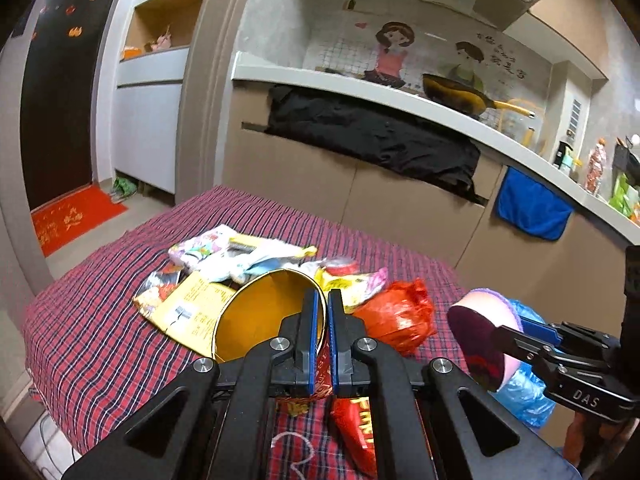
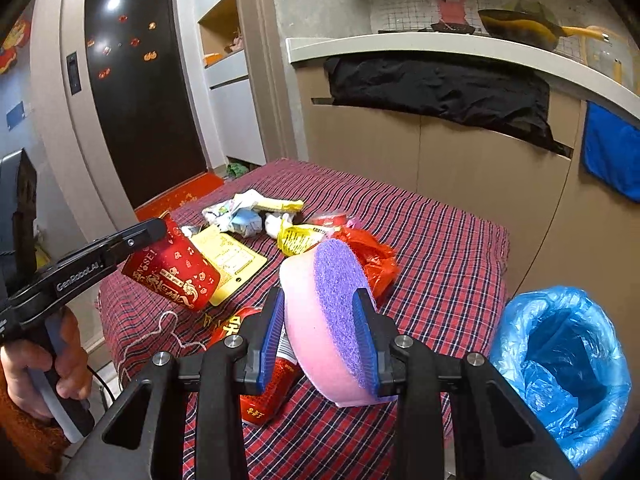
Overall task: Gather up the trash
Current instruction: 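Carry the sponge and cup to the blue bin and open both grippers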
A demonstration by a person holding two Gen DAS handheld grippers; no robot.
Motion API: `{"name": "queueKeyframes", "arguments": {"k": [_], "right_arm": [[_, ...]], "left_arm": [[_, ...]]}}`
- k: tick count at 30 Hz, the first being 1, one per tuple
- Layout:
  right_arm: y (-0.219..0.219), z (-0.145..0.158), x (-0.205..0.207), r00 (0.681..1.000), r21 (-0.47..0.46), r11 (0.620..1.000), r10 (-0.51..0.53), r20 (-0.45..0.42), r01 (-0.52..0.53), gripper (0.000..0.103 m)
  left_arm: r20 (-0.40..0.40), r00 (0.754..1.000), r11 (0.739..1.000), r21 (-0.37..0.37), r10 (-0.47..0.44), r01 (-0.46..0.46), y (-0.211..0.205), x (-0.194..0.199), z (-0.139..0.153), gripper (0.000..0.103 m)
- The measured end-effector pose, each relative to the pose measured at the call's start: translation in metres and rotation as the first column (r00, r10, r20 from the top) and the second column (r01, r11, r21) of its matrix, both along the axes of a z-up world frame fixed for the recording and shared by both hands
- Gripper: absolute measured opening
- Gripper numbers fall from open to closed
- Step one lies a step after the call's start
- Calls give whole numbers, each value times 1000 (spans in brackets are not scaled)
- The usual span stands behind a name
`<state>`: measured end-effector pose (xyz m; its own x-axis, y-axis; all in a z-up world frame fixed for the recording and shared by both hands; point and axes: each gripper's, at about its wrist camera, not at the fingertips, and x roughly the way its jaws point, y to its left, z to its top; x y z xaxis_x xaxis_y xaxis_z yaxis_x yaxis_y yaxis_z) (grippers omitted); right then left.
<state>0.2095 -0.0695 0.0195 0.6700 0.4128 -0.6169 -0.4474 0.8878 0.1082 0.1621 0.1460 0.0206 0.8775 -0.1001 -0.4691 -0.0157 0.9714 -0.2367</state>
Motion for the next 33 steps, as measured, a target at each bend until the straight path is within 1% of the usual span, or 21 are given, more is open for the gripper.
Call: {"name": "queueKeyframes", "arguments": {"k": [7,10,14,16,20,25,30,33], "right_arm": [[-31,19,-6,998,44,998,-56,43,54,32],[-55,27,-10,993,59,994,-94,65,90,32],[-87,38,-16,983,63,987,-155,95,149,32],[-110,41,-19,974,66,979,-199,109,193,32],[-150,44,-21,957,74,963,-268,109,261,32],[-202,41,-20,929,79,934,-356,98,349,32],[-242,31,-10,907,89,909,-414,70,408,32],[-261,22,2,895,96,893,-444,43,439,32]], "left_arm": [[47,996,997,17,-70,69,-35,0,26,5],[63,992,994,19,-112,111,-58,2,36,5],[80,978,981,33,-191,189,-97,5,44,5],[80,969,972,30,-235,233,-120,7,47,5],[75,947,950,36,-313,312,-170,15,47,5],[44,911,912,39,-409,408,-229,29,40,5],[3,885,885,7,-466,466,-270,56,32,5],[-44,868,869,-41,-495,494,-291,77,26,5]]}}
